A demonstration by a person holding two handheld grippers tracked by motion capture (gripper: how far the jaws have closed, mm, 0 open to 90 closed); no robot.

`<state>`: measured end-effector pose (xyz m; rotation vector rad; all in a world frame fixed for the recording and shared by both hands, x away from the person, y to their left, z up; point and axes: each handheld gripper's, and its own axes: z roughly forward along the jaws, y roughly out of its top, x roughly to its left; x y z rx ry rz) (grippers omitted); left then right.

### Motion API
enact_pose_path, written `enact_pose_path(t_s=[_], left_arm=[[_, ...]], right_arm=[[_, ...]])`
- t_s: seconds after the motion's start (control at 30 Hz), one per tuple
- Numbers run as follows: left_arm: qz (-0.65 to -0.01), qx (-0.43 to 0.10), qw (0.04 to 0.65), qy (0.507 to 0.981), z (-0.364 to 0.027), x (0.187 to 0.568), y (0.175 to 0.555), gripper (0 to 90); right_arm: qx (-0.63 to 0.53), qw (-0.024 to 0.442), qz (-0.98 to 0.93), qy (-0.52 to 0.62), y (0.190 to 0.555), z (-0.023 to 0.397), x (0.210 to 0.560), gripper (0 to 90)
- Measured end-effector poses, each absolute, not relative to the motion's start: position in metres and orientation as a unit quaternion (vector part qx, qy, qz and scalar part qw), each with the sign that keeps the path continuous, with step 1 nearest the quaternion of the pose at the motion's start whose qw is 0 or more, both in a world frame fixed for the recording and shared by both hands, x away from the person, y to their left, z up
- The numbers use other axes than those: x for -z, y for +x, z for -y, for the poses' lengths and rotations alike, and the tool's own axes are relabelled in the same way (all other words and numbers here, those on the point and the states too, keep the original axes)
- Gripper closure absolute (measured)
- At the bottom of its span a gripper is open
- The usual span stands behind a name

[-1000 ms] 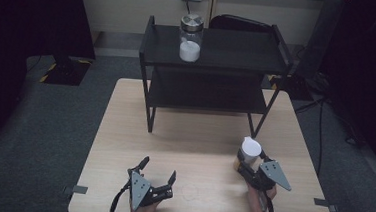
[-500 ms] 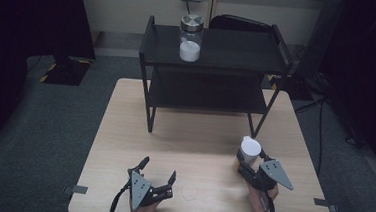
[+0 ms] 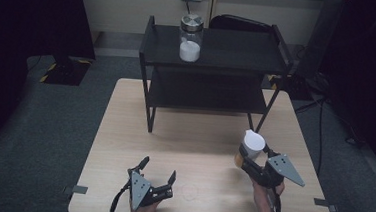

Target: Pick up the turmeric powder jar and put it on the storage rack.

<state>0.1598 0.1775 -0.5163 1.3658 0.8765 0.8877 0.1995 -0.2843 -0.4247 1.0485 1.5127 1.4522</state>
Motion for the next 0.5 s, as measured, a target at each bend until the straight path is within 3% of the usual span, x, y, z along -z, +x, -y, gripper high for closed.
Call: enact_pose_path(t_s=[0.5], left_arm=[[-0.375,-0.381,0.604,0.591,-0.179,0.516,0.16,0.5]], right_arm=[[-0.588,0.385,-0.606,0.371,0.199,0.292,0.375,30.5]])
